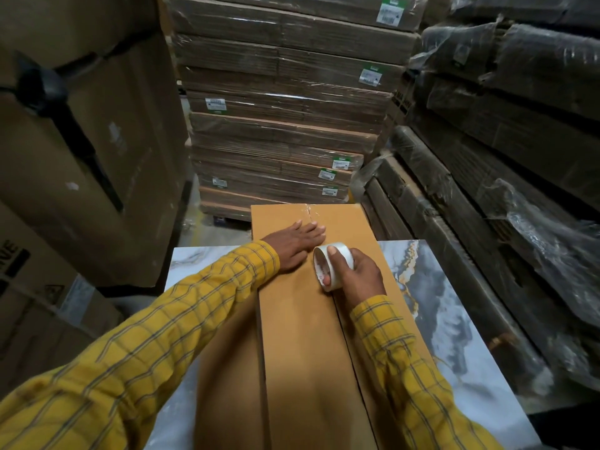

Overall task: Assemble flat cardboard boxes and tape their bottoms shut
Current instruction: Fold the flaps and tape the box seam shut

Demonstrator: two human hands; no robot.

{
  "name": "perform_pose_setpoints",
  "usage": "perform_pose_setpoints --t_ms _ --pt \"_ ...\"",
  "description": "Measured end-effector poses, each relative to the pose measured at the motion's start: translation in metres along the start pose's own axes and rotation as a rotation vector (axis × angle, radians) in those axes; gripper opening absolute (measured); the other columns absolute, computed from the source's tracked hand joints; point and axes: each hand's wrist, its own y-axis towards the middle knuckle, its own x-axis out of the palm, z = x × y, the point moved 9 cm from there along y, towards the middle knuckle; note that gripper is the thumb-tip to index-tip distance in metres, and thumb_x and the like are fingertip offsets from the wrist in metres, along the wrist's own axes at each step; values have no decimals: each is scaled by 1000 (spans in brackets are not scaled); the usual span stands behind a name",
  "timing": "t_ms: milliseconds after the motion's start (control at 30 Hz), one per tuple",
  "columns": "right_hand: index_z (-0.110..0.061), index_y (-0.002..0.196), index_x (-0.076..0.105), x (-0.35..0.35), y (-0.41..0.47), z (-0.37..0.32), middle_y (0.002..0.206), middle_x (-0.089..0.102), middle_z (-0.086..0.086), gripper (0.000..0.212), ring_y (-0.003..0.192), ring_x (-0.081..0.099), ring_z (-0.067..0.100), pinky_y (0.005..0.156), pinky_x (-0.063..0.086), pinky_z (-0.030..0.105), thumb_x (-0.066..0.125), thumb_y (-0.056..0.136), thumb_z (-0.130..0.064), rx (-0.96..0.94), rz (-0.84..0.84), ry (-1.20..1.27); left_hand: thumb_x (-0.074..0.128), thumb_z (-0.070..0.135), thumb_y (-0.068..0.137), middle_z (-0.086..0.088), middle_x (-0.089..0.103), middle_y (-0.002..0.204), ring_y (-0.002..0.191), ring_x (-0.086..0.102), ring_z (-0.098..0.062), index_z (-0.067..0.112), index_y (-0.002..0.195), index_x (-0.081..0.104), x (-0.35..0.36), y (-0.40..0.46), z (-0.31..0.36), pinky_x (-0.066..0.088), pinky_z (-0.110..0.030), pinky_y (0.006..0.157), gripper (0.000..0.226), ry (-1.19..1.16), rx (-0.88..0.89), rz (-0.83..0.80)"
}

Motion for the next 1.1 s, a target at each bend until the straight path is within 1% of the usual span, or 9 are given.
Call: perform_pose_setpoints --t_ms 200,300,433,533,633,733,867,967,1100 --pt "-15 93 71 -4 -15 25 86 75 6 28 82 70 22 80 58 45 67 84 -42 5 -94 165 40 15 101 -7 10 166 154 5 -22 13 158 16 5 1 3 1 -43 125 62 52 0 -68" --pt "-16 90 72 -12 -20 25 81 74 1 19 75 69 14 73 56 36 68 92 -34 -24 -64 95 39 15 101 -8 7 167 154 2 -22 13 159 13 2 -1 8 -1 -44 125 63 61 -4 -84" --pt "-14 89 69 -13 -31 21 76 73 9 41 78 70 31 77 58 46 62 91 -54 -11 -60 121 35 20 99 -12 9 166 154 3 -25 9 158 17 9 -10 27 -2 -42 125 62 25 79 -55" --pt "-10 95 70 -9 -44 31 81 74 18 37 80 69 28 88 54 50 62 89 -46 51 -107 227 28 26 96 -11 10 165 154 5 -23 10 157 17 17 -13 29 2 -44 125 64 41 82 -65" --pt "-14 95 71 -15 -53 41 84 73 19 33 83 68 41 86 54 63 67 81 -43 49 -79 208 35 20 102 -10 7 166 154 4 -22 11 158 13 17 -12 29 1 -41 125 61 74 69 -89" --pt "-15 88 70 -25 -64 40 78 73 12 38 82 69 41 75 57 60 66 82 -52 6 -11 141 37 19 103 -10 4 167 154 1 -23 11 159 11 16 -12 33 0 -43 125 62 92 57 -93" --pt "-18 88 71 -28 -76 35 74 74 9 40 79 71 32 81 58 51 62 91 -57 8 -16 184 31 22 99 -11 8 166 154 2 -25 8 158 16 23 -23 61 -5 -39 123 62 28 147 -59" --pt "-14 92 71 -26 -80 45 82 75 6 38 85 68 25 85 53 43 62 87 -51 69 -65 230 27 26 97 -10 10 166 154 6 -24 9 158 17 28 -27 67 -2 -40 124 64 33 136 -62" --pt "-17 88 72 -36 -85 57 83 75 7 40 85 71 34 83 58 57 66 69 -51 124 -66 130 36 18 102 -8 6 167 154 4 -23 12 159 13 29 -26 68 2 -45 125 62 85 93 -144"
